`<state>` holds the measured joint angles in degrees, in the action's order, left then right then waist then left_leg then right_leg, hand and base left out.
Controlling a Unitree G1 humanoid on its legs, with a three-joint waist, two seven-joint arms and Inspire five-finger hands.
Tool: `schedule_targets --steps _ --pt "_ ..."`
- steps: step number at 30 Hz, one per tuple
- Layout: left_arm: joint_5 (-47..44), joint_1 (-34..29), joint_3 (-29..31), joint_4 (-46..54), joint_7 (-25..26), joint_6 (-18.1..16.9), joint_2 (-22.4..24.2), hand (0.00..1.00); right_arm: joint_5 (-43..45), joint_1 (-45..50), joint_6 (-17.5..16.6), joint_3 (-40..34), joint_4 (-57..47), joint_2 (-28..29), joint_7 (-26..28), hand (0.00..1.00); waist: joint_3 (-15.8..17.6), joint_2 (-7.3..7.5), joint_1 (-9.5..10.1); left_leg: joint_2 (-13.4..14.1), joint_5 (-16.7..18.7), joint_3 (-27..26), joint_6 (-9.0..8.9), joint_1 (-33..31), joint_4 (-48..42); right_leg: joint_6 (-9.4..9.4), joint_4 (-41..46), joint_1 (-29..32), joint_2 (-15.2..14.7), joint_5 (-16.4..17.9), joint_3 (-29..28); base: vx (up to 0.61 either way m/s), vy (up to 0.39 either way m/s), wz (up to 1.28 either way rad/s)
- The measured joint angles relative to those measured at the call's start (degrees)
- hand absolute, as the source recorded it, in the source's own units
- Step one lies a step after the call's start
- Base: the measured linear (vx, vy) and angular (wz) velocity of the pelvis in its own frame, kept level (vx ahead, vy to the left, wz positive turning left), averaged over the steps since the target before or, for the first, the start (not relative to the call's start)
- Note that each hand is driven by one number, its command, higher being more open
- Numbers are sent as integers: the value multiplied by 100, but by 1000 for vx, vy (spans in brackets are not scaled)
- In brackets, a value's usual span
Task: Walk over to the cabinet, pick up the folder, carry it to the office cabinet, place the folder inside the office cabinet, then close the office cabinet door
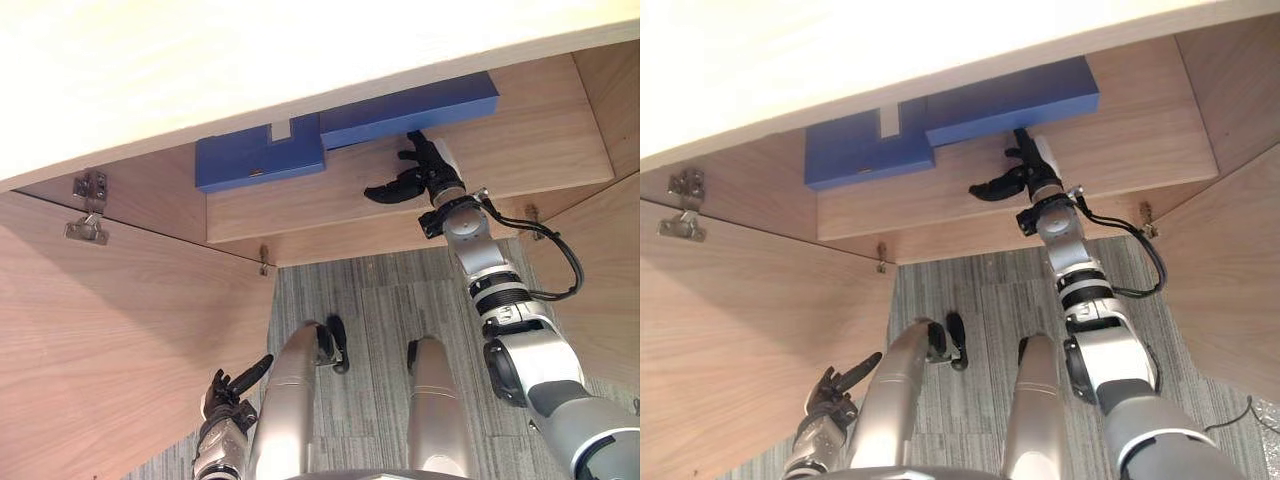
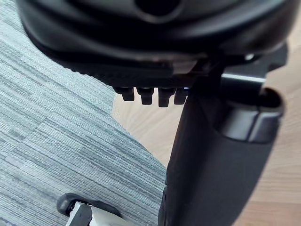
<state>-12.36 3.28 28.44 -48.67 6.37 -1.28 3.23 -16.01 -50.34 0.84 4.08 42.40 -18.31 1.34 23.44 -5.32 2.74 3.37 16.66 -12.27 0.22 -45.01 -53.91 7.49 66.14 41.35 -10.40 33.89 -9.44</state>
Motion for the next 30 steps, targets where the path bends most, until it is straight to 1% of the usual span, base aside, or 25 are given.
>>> schedule_targets --steps 2,4,6,8,11,14,16,18,21,24,26,27,30 --pt "51 -1 -7 -2 -62 -1 -35 100 -30 0 -48 59 -1 -70 111 100 19 32 0 -2 1 1 3 18 27 4 -48 -26 -2 -14 8 0 48 -1" --pt "73 -16 -94 -3 -95 -4 -85 100 -172 6 -159 162 8 -180 231 100 22 54 6 0 1 -21 19 27 77 -31 -125 -36 -7 -55 -3 6 54 -5" --pt "117 -46 -133 -3 -178 -21 -149 100 -423 14 -243 226 11 -253 419 100 24 143 16 -8 19 -111 54 83 120 -35 -160 -51 -39 -63 -66 20 66 -9" --pt "139 -69 -292 -2 -198 -50 -234 100 -678 53 -320 236 11 -266 505 100 5 192 17 -27 28 -129 71 105 138 -37 -187 -75 -66 -65 -73 25 65 -2" --pt "170 -84 -475 -2 -238 -71 -319 100 -1166 161 -388 470 15 -375 591 100 1 242 41 -52 43 -136 91 240 183 -40 -290 -233 -101 -70 -53 16 63 0" --pt "172 -103 -496 -2 -281 -71 -356 100 -1382 192 -423 632 15 -412 628 100 -31 301 54 -57 46 -149 92 267 231 -49 -349 -256 -103 -94 -59 3 47 -3" --pt "175 -141 -507 -3 -300 -70 -399 100 -1547 217 -488 795 11 -477 742 100 -69 372 56 -72 46 -161 93 294 268 -50 -392 -285 -118 -103 -60 16 43 0" --pt "175 -178 -527 -3 -313 -70 -413 100 -1546 259 -529 929 -2 -579 813 100 -74 388 66 -78 49 -160 96 360 296 -51 -452 -365 -128 -107 -43 25 45 0" --pt "180 -242 -633 -3 -318 -70 -457 100 -1540 447 -591 1190 -214 -823 899 100 -91 416 156 -82 53 -197 97 465 393 -49 -568 -452 -130 -140 -57 24 41 -5" --pt "193 -298 -700 -17 -329 -70 -555 100 -1477 664 -676 1372 -563 -1059 1018 100 -114 461 174 -83 54 -216 96 482 440 -42 -636 -473 -134 -155 -58 28 32 -3" --pt "247 -316 -699 -22 -329 -70 -577 100 -1336 744 -707 1513 -635 -1155 1024 100 -114 464 176 -81 60 -233 97 556 469 -38 -695 -548 -138 -163 -58 38 39 -4" --pt "324 -335 -700 -29 -334 -70 -587 100 -1302 807 -722 1584 -642 -1191 1094 100 -114 466 177 -77 71 -247 96 655 497 -37 -752 -657 -141 -166 -53 35 39 -8" --pt "416 -429 -707 -31 -384 -74 -638 100 -1302 1002 -744 1935 -680 -1218 1243 100 -176 538 181 -58 80 -284 90 938 693 -47 -987 -922 -123 -234 -46 34 34 -12"
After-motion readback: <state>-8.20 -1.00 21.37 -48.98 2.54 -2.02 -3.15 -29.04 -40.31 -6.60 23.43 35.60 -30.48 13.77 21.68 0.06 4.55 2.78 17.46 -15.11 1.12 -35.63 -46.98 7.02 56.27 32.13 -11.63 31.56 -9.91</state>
